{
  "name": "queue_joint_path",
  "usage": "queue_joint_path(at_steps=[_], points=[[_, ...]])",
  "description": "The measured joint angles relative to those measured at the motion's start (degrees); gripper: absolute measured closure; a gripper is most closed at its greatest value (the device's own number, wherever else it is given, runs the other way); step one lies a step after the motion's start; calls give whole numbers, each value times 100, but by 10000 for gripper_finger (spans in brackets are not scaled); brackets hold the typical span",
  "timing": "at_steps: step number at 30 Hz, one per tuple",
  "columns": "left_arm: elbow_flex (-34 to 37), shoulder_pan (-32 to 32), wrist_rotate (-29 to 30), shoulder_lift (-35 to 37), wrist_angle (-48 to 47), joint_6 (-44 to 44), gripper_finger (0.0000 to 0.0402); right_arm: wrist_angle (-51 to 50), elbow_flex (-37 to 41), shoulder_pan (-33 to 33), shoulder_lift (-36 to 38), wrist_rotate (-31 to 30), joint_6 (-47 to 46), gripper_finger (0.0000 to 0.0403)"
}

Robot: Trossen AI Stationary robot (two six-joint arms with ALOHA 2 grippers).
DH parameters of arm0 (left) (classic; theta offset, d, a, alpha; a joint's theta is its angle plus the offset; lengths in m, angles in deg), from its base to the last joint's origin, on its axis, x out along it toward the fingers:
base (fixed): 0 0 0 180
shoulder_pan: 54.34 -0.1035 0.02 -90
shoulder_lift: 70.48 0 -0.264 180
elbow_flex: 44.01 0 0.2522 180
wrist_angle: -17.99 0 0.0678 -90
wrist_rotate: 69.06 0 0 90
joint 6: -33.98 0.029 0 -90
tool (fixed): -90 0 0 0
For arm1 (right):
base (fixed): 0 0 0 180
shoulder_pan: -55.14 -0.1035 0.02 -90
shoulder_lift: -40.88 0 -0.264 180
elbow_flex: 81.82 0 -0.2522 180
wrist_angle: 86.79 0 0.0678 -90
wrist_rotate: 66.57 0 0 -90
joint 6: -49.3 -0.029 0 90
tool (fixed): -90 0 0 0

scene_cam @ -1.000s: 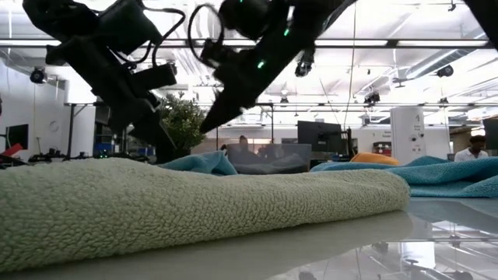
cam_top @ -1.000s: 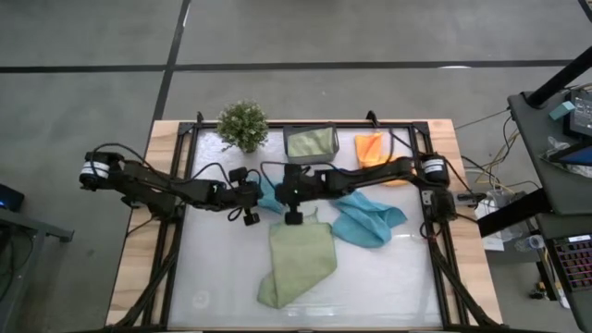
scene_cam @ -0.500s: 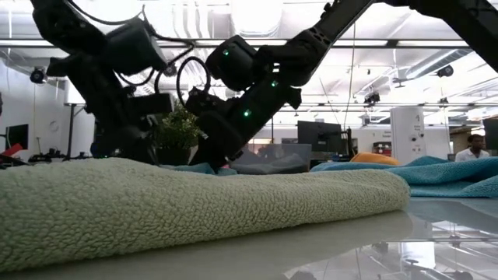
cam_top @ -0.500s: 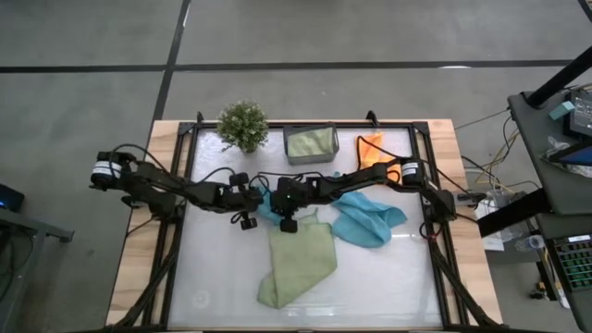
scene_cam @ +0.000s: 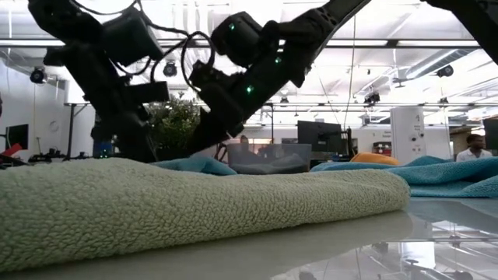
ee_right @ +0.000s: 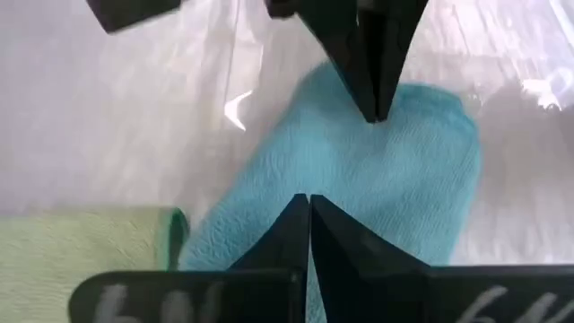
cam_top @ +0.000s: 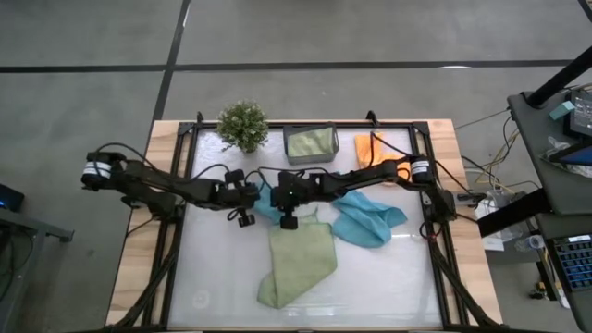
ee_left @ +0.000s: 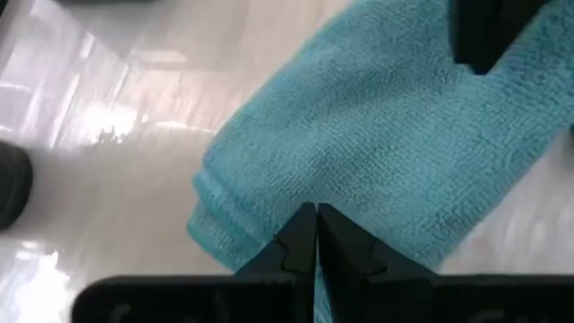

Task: Fold microfiber towels
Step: Fold the left blue towel

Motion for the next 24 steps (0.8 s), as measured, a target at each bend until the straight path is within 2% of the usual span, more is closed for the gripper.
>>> queue_joint_path(at_steps=[6, 12, 19, 24], points=[[51, 37, -94, 243, -6, -422, 402, 80, 0, -149, -68, 224, -85, 394], [72, 61, -776, -57, 9, -441, 402, 161, 0, -308, -387, 451, -243, 394], [41, 35, -630, -554, 76, -430, 402, 213, -28, -314, -705, 573, -507, 394], [-4, 32, -640, -418, -103, -378, 402, 134, -17, -312, -586, 639, -429, 394]])
